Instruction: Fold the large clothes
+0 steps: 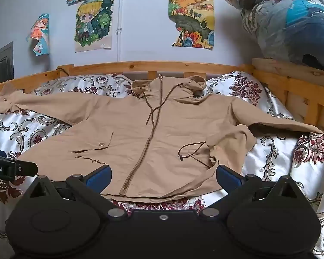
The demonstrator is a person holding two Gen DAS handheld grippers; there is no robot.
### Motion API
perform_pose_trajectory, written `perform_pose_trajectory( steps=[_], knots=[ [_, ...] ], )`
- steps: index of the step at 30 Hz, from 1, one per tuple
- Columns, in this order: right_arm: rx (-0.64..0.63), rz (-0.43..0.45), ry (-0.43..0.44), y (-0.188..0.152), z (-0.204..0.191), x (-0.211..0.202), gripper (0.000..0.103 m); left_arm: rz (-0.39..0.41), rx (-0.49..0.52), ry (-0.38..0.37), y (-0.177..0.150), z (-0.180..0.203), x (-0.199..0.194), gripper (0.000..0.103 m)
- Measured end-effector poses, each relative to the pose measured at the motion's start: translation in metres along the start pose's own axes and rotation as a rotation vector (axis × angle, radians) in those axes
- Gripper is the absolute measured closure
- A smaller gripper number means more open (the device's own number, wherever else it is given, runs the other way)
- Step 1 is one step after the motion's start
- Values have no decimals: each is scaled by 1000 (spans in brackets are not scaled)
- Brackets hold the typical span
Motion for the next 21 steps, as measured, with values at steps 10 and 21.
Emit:
perform_pose_trajectory(
  steps=[10,21],
  knots=[
    [-4,10,-5,1,0,-1,1,-5,-9,6,-4,-7,1,1],
    [10,14,-14,3,6,-3,1,3,-13,8,-2,-2,-2,1]
  ],
)
Point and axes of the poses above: each gripper's, at about its wrist camera, not at the fingertips, and x roughly the way its jaws point, z to its right, y to its top, the point moved 1 cm from there along x, roughly the way its jaws point, and after that the axes turned 6 degrees about -y, right-handed, at the moved point
